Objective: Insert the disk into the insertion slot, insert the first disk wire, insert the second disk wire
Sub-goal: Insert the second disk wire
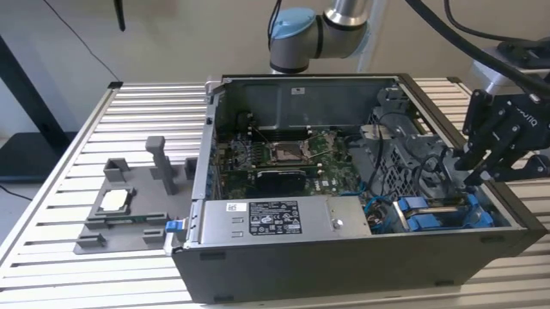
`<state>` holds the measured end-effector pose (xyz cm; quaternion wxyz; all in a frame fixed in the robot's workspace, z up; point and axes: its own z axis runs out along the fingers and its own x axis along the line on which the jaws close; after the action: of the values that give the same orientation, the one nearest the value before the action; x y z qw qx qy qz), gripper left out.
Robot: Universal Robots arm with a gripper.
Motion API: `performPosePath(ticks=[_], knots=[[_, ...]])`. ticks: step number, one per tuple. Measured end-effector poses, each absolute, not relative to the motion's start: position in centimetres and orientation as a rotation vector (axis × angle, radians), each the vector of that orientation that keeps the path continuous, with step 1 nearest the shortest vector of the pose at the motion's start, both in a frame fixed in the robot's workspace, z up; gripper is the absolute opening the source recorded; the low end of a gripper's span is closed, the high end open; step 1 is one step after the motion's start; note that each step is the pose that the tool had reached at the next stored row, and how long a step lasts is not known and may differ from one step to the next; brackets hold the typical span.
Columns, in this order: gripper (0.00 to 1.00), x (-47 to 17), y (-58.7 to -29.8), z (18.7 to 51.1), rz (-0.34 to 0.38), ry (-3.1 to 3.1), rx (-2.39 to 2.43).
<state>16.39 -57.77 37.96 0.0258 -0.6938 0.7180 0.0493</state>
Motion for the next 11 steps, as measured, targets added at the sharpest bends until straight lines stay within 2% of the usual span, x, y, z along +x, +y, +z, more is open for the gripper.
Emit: performPosePath(ticks=[11], knots=[[0.33, 16.4, -57.3, 40.3, 0.153, 2.22, -2.145]])
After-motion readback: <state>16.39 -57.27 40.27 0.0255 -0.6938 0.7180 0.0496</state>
